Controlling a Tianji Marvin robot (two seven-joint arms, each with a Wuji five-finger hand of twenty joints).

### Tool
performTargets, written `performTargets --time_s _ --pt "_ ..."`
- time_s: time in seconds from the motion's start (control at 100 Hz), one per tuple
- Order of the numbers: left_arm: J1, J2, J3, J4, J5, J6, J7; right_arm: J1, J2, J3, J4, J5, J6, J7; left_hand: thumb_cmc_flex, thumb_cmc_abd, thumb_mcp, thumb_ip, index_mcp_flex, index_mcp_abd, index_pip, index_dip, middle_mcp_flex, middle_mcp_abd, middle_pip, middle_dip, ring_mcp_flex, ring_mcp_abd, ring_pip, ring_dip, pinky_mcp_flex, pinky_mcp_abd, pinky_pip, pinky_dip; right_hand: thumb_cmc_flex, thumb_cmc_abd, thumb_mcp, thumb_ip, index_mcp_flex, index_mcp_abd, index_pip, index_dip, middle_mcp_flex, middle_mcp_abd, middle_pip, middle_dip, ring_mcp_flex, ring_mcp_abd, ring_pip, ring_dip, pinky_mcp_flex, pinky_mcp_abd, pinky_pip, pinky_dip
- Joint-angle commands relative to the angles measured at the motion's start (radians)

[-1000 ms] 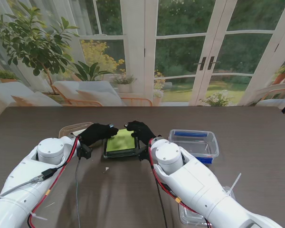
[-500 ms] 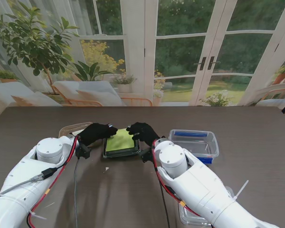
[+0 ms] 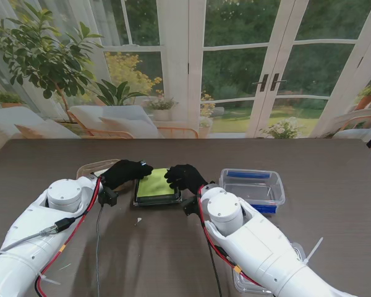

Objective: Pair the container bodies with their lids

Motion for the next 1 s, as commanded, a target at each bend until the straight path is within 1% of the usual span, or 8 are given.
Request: performTargets --time_s 0.0,0.61,0.99 --pt "0.011 -0.001 0.005 0.029 0.007 0.008 -0.020 -0.009 -0.006 -0.004 0.011 0.001 -0.003 0.015 -0.011 0.031 -0.026 0.026 0.005 0.014 -0.003 0.004 0.001 0.064 -0.008 0.011 -0.012 0.152 -0.006 -0.004 -0.017 0.238 -0.044 -0.030 -0.024 -0.050 0.040 -0.039 0.035 0.005 0.018 0.016 0.029 0.015 0.025 0.015 0.048 0.037 0.014 0.010 0.151 0.001 0.049 -0.032" --pt "0.010 0.005 0.008 0.019 0.018 0.012 -0.029 -0.023 -0.003 -0.002 0.032 0.014 -0.005 0.035 -0.012 0.032 -0.026 0.026 0.004 0.013 -0.004 0.004 0.001 0.063 -0.008 0.011 -0.012 0.153 -0.007 -0.004 -0.017 0.238 -0.045 -0.031 -0.024 -0.051 0.047 -0.043 0.071 0.013 0.012 0.035 0.068 0.019 0.023 0.031 0.076 0.033 0.027 0.015 0.162 -0.021 0.087 -0.078" --pt "0.013 0.013 0.005 0.006 0.029 0.018 -0.040 -0.015 -0.008 -0.006 0.072 0.013 -0.008 0.051 -0.013 0.031 -0.026 0.026 0.003 0.016 -0.004 0.003 0.001 0.065 -0.008 0.011 -0.012 0.154 -0.006 -0.004 -0.015 0.238 -0.044 -0.031 -0.021 -0.049 0.051 -0.044 0.077 0.013 0.007 0.044 0.075 0.019 0.018 0.033 0.081 0.031 0.031 0.020 0.166 -0.042 0.088 -0.096"
